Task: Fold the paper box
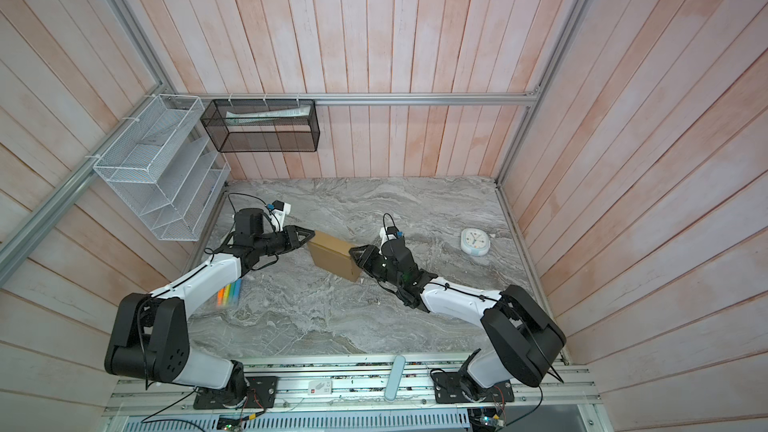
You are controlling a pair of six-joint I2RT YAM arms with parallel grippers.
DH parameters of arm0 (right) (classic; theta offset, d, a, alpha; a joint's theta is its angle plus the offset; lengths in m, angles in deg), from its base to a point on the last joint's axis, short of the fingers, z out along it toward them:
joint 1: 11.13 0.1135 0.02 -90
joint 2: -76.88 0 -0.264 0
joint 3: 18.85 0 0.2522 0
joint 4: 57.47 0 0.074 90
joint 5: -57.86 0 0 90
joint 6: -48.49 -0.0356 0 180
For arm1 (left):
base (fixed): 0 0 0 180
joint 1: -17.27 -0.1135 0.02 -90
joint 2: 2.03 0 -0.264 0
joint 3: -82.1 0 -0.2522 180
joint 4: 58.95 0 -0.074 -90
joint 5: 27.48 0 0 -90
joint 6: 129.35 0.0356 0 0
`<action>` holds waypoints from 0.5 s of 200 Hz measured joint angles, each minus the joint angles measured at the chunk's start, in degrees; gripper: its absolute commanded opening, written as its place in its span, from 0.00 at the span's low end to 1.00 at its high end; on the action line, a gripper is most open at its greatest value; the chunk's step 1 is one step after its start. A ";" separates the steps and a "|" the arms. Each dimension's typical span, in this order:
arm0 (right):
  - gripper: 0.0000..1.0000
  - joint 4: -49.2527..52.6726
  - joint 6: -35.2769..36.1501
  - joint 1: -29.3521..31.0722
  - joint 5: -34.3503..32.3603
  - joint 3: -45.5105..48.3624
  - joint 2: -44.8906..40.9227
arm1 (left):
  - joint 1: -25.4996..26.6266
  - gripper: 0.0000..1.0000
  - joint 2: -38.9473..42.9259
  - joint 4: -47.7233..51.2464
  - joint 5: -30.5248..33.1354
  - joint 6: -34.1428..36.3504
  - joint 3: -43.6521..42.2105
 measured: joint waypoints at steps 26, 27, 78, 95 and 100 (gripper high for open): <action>0.36 0.00 0.24 0.00 0.02 0.00 0.00 | 0.00 0.32 0.11 0.09 0.15 -0.22 0.00; 0.36 0.02 0.22 0.00 0.04 0.00 0.00 | 0.00 0.32 0.13 0.09 0.17 -0.24 0.00; 0.37 1.11 1.64 0.00 0.24 -0.79 0.33 | -0.11 0.32 0.59 0.76 0.48 -0.52 0.00; 0.37 1.20 1.70 0.00 0.24 -0.92 0.50 | -0.28 0.34 0.76 1.16 0.44 -0.63 0.00; 0.37 1.11 1.70 0.00 0.24 -0.92 0.55 | -0.39 0.34 0.81 1.31 0.42 -0.63 0.00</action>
